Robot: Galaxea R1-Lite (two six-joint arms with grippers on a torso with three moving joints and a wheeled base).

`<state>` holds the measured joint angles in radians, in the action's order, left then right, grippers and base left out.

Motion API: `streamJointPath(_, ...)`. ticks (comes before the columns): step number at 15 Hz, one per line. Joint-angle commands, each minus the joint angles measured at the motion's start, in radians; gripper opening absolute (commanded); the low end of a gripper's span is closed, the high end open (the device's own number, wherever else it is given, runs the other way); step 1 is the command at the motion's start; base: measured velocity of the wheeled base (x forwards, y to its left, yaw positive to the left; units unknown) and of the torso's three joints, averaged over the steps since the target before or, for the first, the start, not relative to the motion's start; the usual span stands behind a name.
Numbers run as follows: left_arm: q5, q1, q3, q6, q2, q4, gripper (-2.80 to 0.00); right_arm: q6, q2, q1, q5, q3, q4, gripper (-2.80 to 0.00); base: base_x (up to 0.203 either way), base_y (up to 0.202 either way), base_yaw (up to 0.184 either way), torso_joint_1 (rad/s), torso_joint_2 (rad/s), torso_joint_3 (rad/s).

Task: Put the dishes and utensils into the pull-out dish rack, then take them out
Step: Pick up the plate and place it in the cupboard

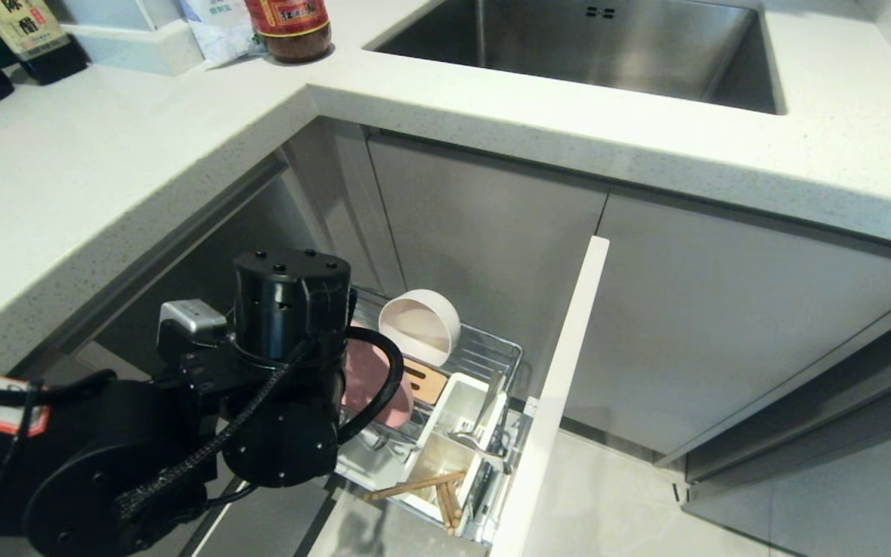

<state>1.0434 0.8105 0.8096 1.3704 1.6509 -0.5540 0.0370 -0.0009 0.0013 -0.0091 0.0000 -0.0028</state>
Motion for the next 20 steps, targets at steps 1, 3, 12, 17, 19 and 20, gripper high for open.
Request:
streamJointPath(1,0.007,-0.006,0.000,0.009,0.018,-0.003,-2.80,0.001,0.001,0.000,0.000,0.000,0.000,-2.80,0.000,0.000,0.000,0.000,0.00,0.000)
streamJointPath(3,0.006,-0.007,0.000,0.009,0.023,-0.001,-2.80,0.000,0.001,0.000,0.000,0.000,0.000,-2.80,0.000,0.000,0.000,0.000,0.00,0.000)
streamJointPath(12,-0.011,-0.016,-0.001,0.009,0.049,0.000,-2.80,0.001,0.001,0.000,0.000,0.000,0.000,-2.80,0.000,0.000,0.000,0.000,0.00,0.000)
streamJointPath(17,-0.014,-0.024,-0.001,0.017,0.058,0.000,-2.80,0.000,0.001,0.000,0.000,0.000,0.000,-2.80,0.000,0.000,0.000,0.000,0.00,0.000)
streamJointPath(19,-0.017,-0.024,-0.001,0.018,0.059,0.000,-2.80,0.001,0.001,0.000,0.000,0.000,0.000,-2.80,0.000,0.000,0.000,0.000,0.00,0.000)
streamJointPath(20,-0.017,-0.024,-0.001,0.016,0.058,0.000,-2.80,0.000,0.001,0.000,0.000,0.000,0.000,-2.80,0.000,0.000,0.000,0.000,0.00,0.000)
